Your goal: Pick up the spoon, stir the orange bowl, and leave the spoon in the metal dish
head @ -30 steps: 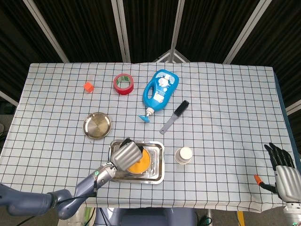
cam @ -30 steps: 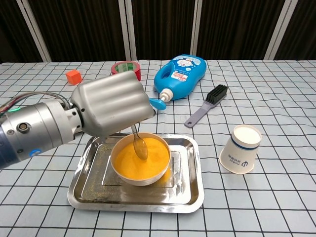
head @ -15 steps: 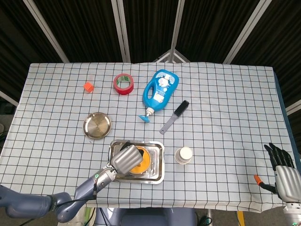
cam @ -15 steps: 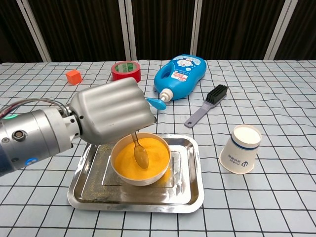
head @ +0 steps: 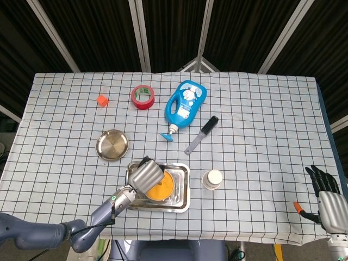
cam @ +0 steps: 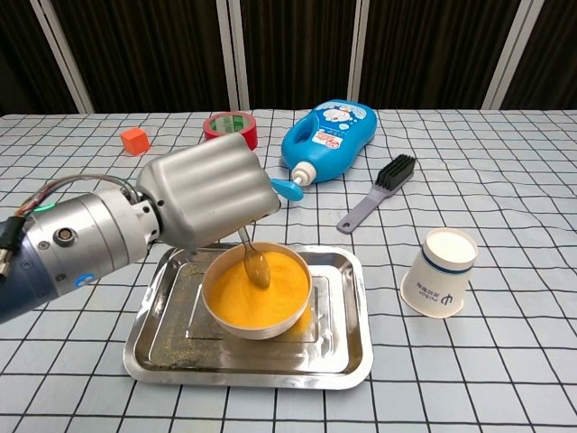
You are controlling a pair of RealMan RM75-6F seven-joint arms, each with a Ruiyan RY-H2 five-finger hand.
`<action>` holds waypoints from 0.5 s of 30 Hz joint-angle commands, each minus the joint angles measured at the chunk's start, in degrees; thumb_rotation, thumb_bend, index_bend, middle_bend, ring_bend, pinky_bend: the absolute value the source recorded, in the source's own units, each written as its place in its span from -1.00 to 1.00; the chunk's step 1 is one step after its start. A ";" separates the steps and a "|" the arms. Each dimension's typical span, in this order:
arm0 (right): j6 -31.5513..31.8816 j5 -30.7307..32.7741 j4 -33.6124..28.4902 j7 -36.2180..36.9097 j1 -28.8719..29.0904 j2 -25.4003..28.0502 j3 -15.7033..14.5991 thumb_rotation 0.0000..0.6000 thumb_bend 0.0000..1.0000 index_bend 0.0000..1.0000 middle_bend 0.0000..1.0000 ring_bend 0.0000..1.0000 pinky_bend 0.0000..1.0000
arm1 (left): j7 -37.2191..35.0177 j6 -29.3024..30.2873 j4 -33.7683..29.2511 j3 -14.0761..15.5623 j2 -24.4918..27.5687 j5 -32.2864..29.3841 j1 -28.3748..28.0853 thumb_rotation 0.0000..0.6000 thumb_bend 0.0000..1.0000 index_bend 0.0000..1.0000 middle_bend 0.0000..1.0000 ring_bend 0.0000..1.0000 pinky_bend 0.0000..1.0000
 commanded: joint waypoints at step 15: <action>-0.04 0.09 -0.15 -0.01 -0.01 0.02 0.00 1.00 -0.38 -1.00 -1.00 -1.00 -1.00 | -7.11 -2.35 1.52 1.75 5.84 10.95 -3.21 1.00 0.31 0.60 1.00 1.00 1.00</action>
